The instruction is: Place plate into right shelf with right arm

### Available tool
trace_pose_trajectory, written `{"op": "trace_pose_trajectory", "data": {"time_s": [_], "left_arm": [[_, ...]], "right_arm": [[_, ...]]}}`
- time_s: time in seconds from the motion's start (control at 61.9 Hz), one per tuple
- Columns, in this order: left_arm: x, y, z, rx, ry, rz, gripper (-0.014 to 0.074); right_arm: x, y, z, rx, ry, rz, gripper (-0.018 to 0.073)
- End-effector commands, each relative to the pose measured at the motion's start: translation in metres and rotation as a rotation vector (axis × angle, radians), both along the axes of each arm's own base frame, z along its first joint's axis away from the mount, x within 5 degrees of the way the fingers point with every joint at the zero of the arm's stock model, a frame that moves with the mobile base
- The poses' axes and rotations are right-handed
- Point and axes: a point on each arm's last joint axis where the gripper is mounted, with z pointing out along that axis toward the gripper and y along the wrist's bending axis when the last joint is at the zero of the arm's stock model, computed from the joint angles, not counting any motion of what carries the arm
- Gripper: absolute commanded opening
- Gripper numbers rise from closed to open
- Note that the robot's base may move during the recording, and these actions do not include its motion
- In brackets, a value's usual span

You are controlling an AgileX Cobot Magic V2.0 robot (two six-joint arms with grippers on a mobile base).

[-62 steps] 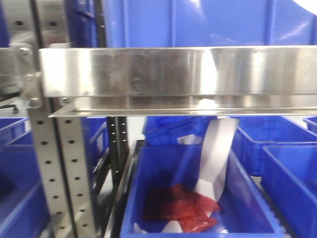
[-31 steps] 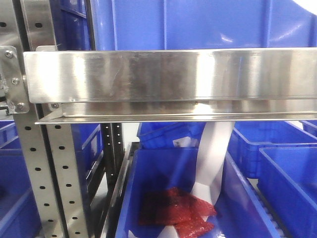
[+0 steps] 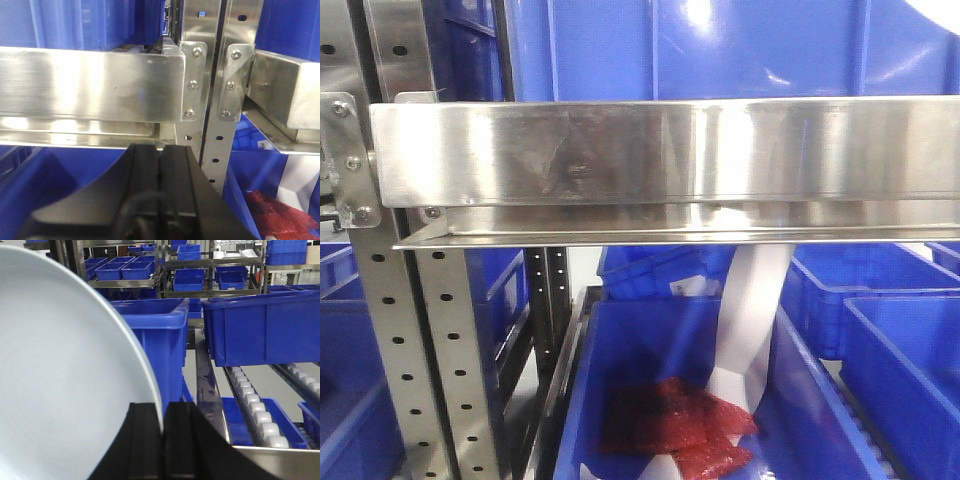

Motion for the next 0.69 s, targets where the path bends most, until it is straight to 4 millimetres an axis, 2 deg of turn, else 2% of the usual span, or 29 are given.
{"op": "trace_pose_trajectory", "data": {"time_s": [0.0, 0.162, 0.307, 0.42, 0.678], "left_arm": [[-0.001, 0.001, 0.005, -0.018, -0.089, 0.009, -0.0128], [-0.001, 0.001, 0.005, -0.018, -0.089, 0.009, -0.0128], [-0.001, 0.001, 0.005, -0.018, -0.089, 0.009, -0.0128], [-0.001, 0.001, 0.005, -0.018, -0.089, 0.009, -0.0128], [-0.001, 0.001, 0.005, -0.018, -0.089, 0.009, -0.0128]], "right_arm": [[0.005, -0.001, 0.018, 0.017, -0.083, -0.019, 0.0055], [0.016, 0.0, 0.044, 0.02, -0.097, -0.014, 0.0055], [0.029, 0.001, 0.09, 0.026, -0.16, -0.015, 0.0055], [0.046, 0.002, 0.113, 0.033, -0.161, -0.012, 0.0055], [0.101, 0.007, 0.156, 0.058, -0.158, -0.006, 0.0055]]}}
